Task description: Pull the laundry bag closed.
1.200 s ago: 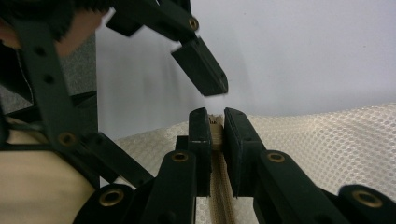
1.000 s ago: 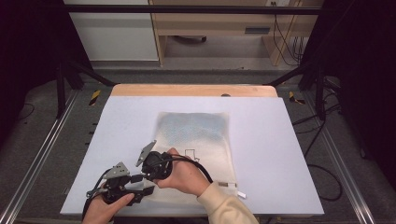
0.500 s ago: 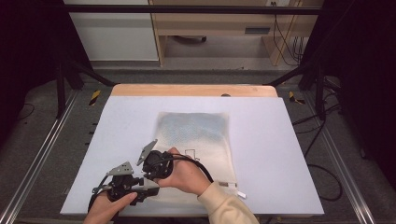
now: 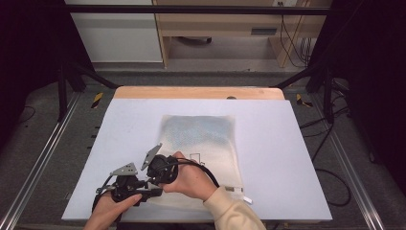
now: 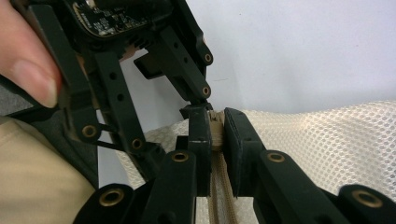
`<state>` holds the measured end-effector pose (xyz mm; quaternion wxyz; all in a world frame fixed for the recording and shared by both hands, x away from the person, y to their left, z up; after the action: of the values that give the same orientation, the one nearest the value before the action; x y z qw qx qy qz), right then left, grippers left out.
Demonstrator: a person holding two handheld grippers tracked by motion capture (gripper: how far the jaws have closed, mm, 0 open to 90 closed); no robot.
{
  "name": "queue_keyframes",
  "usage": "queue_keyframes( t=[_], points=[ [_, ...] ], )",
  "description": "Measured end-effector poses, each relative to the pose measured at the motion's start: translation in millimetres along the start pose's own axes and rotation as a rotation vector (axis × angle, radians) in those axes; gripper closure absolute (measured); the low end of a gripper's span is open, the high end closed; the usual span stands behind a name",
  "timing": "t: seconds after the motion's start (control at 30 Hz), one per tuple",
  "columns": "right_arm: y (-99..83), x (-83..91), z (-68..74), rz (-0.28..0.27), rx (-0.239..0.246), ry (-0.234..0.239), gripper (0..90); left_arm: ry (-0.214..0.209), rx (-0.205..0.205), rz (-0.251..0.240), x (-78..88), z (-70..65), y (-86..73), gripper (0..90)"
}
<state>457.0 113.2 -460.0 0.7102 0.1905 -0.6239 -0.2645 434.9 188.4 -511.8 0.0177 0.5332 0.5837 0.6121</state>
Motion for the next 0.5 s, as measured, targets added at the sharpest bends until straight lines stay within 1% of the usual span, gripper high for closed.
queue_keyframes(
  t=[0.03,0.1,0.13,0.17,0.2,0.27,0.37,0.43,0.5],
  points=[
    [-0.1,0.1,-0.2,-0.003,0.004,0.002,81.7,0.001,-0.003,0.0,-0.4,0.3,0.1,56.1],
    [-1.1,0.4,-0.3,0.001,0.004,0.004,81.7,0.018,-0.015,-0.002,-1.4,1.2,0.6,56.9],
    [-1.2,0.5,-0.5,0.003,0.006,0.0,81.7,0.024,-0.028,-0.001,-1.7,1.5,1.0,56.8],
    [-1.4,0.5,-0.6,0.003,0.006,-0.002,81.7,0.021,-0.026,0.0,-2.0,1.5,1.4,56.7],
    [-1.4,0.4,-0.5,0.004,0.01,-0.001,81.7,0.024,-0.033,0.0,-2.3,2.6,1.5,57.1],
    [-1.6,0.0,-0.5,0.004,0.012,-0.001,81.7,0.018,-0.027,0.004,-3.2,2.8,1.4,58.1],
    [-1.9,-0.8,-0.2,0.005,0.009,0.001,81.7,0.019,-0.032,-0.003,-4.2,3.3,2.1,59.3],
    [-2.0,0.1,-0.5,0.005,0.005,-0.001,81.6,0.013,-0.033,-0.005,-4.0,3.5,2.5,61.2],
    [-1.8,0.6,-0.3,-0.002,-0.007,-0.003,81.7,0.016,-0.035,-0.011,-3.6,4.5,3.3,63.7]
  ],
)
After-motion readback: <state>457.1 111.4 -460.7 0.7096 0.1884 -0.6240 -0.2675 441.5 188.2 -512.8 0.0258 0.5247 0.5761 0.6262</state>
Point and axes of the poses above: each handheld gripper's, and its own axes: x roughly backward along the jaws, y roughly out of its top, z roughly to its left, the point moved 7 cm from there along -x, roughly forward along the jaws, and after that the axes turned 12 degrees about y, right-handed, at the moved point
